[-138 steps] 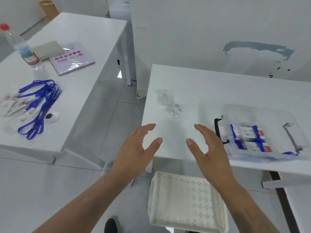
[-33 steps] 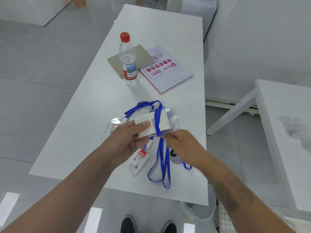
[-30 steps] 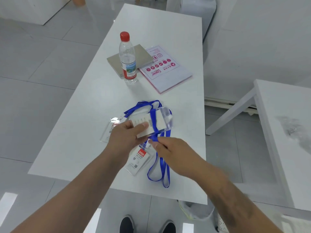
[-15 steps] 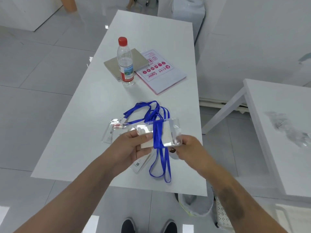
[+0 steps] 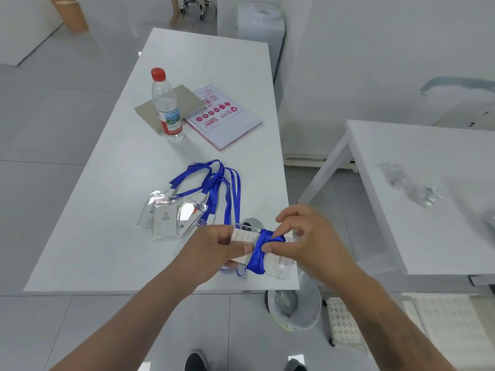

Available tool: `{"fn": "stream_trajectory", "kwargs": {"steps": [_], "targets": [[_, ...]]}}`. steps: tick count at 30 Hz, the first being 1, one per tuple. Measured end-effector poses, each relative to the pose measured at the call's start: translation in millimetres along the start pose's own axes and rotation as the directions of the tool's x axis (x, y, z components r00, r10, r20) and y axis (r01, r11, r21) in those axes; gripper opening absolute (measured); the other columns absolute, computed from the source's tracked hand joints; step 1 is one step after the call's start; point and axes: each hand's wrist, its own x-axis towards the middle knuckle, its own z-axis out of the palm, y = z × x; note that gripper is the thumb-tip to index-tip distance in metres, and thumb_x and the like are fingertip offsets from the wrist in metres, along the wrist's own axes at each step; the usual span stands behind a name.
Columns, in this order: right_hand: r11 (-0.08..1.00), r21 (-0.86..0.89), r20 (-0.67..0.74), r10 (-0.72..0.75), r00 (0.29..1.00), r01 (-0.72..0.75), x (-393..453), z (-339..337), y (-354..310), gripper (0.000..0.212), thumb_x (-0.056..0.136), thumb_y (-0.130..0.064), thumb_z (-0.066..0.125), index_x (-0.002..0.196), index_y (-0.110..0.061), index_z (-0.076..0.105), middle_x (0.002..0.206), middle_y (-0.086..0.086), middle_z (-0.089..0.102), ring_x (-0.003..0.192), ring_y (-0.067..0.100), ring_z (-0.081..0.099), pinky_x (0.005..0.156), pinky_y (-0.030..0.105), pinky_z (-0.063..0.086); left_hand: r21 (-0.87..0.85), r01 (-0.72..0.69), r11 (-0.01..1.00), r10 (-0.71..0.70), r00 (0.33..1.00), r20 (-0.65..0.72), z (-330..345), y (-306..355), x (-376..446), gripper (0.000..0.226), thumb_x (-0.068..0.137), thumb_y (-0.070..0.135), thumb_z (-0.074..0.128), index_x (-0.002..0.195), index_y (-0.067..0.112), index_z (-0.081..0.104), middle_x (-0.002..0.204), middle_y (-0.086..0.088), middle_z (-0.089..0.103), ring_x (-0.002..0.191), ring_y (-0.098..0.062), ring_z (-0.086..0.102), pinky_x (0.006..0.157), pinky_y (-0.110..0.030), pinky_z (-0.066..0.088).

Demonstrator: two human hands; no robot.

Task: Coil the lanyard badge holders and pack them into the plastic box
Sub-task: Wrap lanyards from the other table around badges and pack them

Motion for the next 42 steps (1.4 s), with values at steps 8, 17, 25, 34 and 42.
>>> {"fn": "stream_trajectory", "kwargs": {"steps": [8,17,25,34,42], "targets": [[0.903,0.411,0.055,0.115,0.992,-0.128,-34.8,-68.0,73.0,0.031,0.063,-0.02,0.091,0.075,-0.025,0.063,0.065,-0.006,0.066,0.055,0.008,0.053,0.057,0.03,0.048,-0.105,0.009,0.994,-0.006,1.0,0.026,108.9,19.7,-10.4,0.015,0.085,0.015,0.075,0.099,0.015,0.077,0.087,0.001,0.077,0.077,-0.008,0.071,0.069,-0.024,0.058],[0.868,0.476,0.079,0.121,0.99,-0.144,-60.4,-165.7,165.4,0.026,0.067,-0.022,0.089,0.086,-0.019,0.071,0.073,-0.003,0.07,0.065,0.01,0.063,0.062,0.022,0.052,-0.2,-0.013,0.98,-0.007,0.995,-0.098,251.0,55.1,-16.6,0.014,0.087,0.01,0.072,0.099,0.016,0.077,0.091,0.0,0.078,0.082,-0.014,0.075,0.067,-0.021,0.058],[0.863,0.473,-0.001,0.2,0.98,-0.176,-72.3,-207.3,201.4,0.028,0.07,-0.032,0.087,0.072,-0.013,0.065,0.061,-0.005,0.055,0.055,0.011,0.049,0.056,0.028,0.048,-0.185,-0.012,0.983,-0.002,0.997,-0.077,303.0,79.4,-7.2,0.017,0.088,0.014,0.072,0.104,0.017,0.076,0.096,-0.001,0.078,0.091,-0.018,0.074,0.075,-0.027,0.059],[0.847,0.512,-0.078,0.212,0.974,-0.143,-64.3,-255.5,250.9,0.025,0.074,-0.021,0.085,0.067,-0.015,0.061,0.067,0.007,0.052,0.059,0.017,0.048,0.05,0.026,0.044,-0.178,-0.017,0.984,0.014,1.0,-0.018,359.2,101.3,33.1,0.014,0.088,0.015,0.071,0.102,0.015,0.076,0.096,-0.004,0.078,0.082,-0.014,0.073,0.068,-0.022,0.059],[0.856,0.499,-0.127,0.223,0.966,-0.132,-66.1,-340.7,363.7,0.03,0.071,-0.022,0.087,0.06,-0.024,0.059,0.063,-0.002,0.05,0.06,0.017,0.048,0.055,0.031,0.041,-0.114,-0.016,0.993,0.01,0.999,-0.053,481.7,125.1,79.0,0.012,0.092,0.012,0.065,0.101,0.011,0.073,0.106,-0.025,0.069,0.078,-0.024,0.066,0.069,-0.03,0.061]]}}
